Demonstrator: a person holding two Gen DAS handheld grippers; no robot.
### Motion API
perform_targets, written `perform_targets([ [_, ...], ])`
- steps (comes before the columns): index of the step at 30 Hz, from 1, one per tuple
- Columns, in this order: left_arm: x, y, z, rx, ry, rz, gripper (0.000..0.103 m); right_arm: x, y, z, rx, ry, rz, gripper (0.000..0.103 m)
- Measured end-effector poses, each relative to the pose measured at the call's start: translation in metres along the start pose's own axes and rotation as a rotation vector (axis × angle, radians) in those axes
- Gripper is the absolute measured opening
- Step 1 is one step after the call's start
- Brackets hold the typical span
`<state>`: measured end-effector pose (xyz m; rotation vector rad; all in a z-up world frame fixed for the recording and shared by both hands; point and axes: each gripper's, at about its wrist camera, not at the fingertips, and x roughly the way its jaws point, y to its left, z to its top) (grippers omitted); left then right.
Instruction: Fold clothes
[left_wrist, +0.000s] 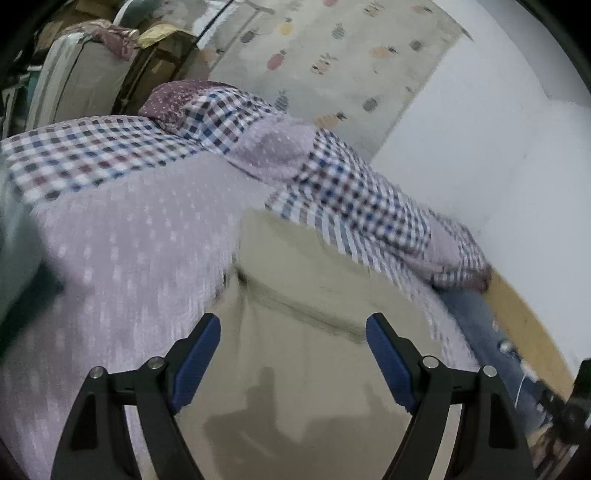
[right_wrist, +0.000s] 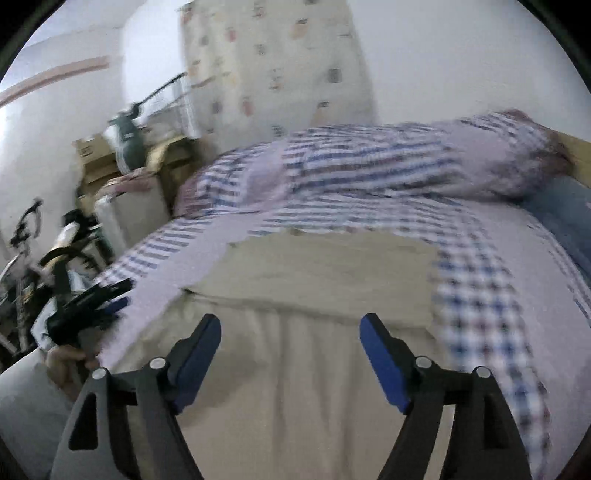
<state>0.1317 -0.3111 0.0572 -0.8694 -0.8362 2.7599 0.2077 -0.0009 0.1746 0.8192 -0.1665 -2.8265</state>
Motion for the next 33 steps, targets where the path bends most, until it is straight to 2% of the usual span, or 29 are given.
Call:
perform_targets([
  [3,-0.016,-0.009,-0.032,0.027,0.042,0.037,0.085,-0.027,-0.023,-0.039,0.008,-0.010,-0.087,0.082],
  [6,-0.040,-0.018,-0.055,0.065,0.066,0.086,0.085,-0.035,-0.037,-0.063,0.044,-0.013,-0.125,0.082],
  [8,-0.058,-0.021,-0.065,0.085,0.065,0.119,0.085,-0.040,-0.043,-0.073,0.088,-0.034,-0.109,0.082],
  [11,-0.095,-0.019,-0.078,0.061,0.036,0.159,0.085,-0.038,-0.046,-0.079,0.162,-0.034,-0.069,0.082],
  [14,-0.132,-0.013,-0.085,-0.003,-0.017,0.168,0.085,-0.039,-0.042,-0.085,0.236,-0.042,0.028,0.082],
  [16,-0.146,-0.009,-0.090,-0.024,-0.033,0.177,0.085,-0.037,-0.034,-0.086,0.229,-0.051,0.052,0.082],
  [19,-0.162,0.002,-0.098,-0.040,-0.026,0.197,0.086,-0.038,-0.015,-0.092,0.175,-0.077,0.041,0.082],
  [23,-0.171,0.029,-0.106,-0.087,0.035,0.228,0.086,-0.034,0.009,-0.112,0.148,-0.042,0.025,0.082],
  [26,-0.171,0.050,-0.106,-0.178,0.071,0.215,0.086,-0.031,0.030,-0.124,0.111,0.010,0.041,0.082],
  [29,-0.168,0.063,-0.105,-0.268,0.064,0.185,0.086,-0.039,0.053,-0.130,0.001,0.011,0.047,0.082],
  [33,-0.151,0.074,-0.108,-0.290,0.075,0.211,0.086,-0.050,0.071,-0.137,-0.075,0.003,0.086,0.082],
])
